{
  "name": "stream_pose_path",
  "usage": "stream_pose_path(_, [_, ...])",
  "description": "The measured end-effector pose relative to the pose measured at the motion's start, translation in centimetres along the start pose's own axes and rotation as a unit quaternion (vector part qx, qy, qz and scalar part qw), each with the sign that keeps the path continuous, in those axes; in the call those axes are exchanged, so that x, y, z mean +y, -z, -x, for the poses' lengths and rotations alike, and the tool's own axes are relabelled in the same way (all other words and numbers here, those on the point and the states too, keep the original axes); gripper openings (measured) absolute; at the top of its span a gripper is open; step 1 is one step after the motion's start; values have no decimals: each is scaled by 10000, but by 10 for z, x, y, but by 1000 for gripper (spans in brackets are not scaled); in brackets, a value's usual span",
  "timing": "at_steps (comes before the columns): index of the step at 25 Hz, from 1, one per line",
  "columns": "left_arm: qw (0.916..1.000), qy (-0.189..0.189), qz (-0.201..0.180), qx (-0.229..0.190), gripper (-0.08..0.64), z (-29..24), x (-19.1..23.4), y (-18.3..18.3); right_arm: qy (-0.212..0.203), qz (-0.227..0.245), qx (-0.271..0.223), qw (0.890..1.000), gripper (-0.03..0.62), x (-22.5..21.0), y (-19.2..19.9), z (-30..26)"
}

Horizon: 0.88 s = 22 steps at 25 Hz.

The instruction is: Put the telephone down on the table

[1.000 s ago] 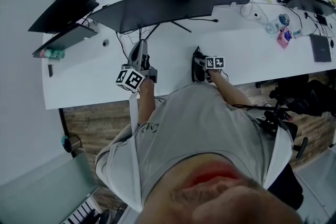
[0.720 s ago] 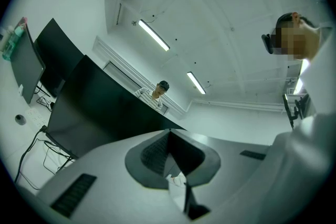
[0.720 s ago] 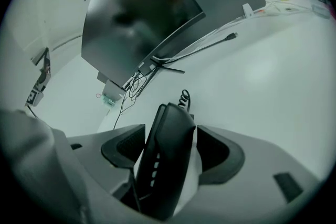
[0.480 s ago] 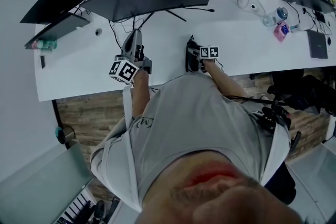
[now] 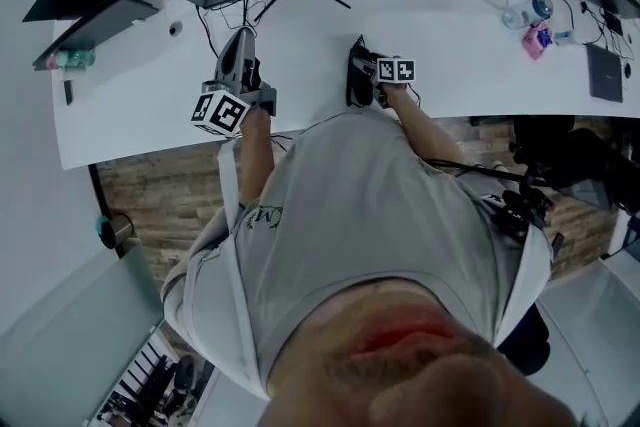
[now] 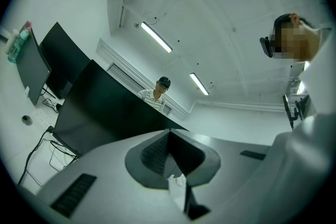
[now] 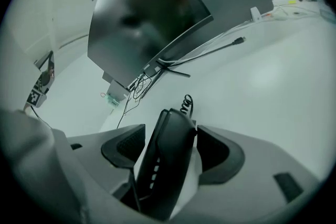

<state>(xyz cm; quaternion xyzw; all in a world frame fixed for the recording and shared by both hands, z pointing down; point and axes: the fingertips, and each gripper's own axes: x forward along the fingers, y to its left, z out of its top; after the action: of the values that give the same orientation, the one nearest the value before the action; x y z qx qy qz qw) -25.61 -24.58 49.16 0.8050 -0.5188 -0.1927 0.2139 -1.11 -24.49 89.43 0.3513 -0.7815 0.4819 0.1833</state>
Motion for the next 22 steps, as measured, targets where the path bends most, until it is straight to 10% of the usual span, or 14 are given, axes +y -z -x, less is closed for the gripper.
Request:
stream_pose_path(11, [9999, 56, 0, 90, 9, -3, -3, 2, -119, 171, 108, 9997, 302, 1, 7, 3])
stream_pose_path(22, [9997, 69, 115, 186, 9, -5, 1, 11, 1379, 1460, 611, 9777, 303, -4, -4, 30])
